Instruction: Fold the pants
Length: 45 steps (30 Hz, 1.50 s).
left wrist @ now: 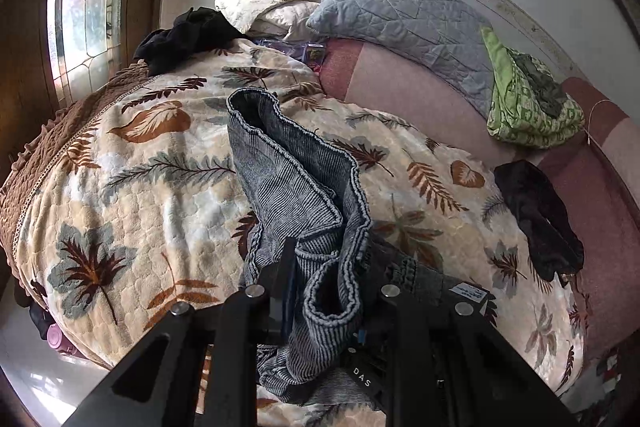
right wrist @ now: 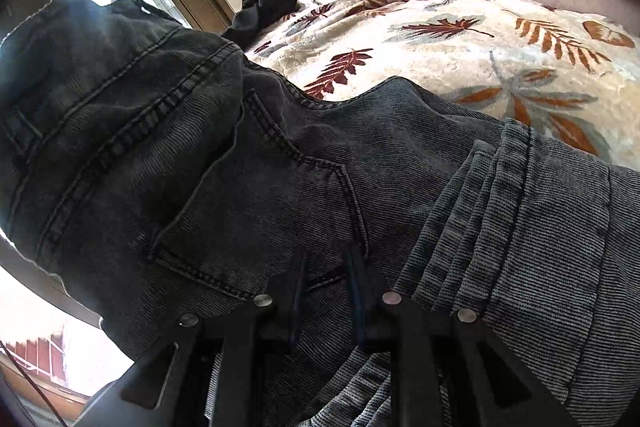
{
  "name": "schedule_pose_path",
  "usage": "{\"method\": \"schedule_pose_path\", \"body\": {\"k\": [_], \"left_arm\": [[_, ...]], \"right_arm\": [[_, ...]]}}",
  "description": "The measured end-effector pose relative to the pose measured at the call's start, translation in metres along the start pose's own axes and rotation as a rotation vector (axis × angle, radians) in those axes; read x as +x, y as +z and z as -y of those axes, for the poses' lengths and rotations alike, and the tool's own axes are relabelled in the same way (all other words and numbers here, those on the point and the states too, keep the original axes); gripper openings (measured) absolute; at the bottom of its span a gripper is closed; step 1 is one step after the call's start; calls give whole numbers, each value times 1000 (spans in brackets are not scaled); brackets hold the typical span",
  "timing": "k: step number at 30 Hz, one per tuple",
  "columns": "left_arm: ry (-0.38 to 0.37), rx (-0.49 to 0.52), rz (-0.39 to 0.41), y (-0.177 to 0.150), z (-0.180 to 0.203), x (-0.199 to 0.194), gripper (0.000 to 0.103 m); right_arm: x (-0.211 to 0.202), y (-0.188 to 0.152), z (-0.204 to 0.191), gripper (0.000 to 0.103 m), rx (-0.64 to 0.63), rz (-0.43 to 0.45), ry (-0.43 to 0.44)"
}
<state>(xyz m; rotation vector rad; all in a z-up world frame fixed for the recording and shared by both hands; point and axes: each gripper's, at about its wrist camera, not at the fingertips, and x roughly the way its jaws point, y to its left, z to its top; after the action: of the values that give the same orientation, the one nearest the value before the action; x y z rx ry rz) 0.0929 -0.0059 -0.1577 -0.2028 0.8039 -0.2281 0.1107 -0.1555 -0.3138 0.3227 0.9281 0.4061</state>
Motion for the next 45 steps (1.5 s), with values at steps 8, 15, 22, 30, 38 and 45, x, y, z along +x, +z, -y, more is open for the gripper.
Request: {"method": "schedule_pose_path", "body": {"k": [8, 15, 22, 30, 38, 45], "left_arm": [[-29, 65, -35, -9, 42, 5, 23], [-52, 101, -71, -24, 72, 12, 23], [-86, 172, -130, -49, 114, 29, 23], [-112, 285, -259, -99, 174, 64, 23], [-96, 454, -317, -138, 220, 91, 28], [-157, 521, -366, -142, 221, 79, 54]], "right_arm": [[-8, 1, 15, 20, 88, -18, 92], [-78, 9, 73, 20, 265, 138, 147], [-148, -4, 149, 20, 471, 306, 68], [-197, -27, 201, 20, 586, 382, 5], [-210, -26, 216, 20, 611, 410, -17], [-197, -19, 205, 22, 574, 376, -9]]}}
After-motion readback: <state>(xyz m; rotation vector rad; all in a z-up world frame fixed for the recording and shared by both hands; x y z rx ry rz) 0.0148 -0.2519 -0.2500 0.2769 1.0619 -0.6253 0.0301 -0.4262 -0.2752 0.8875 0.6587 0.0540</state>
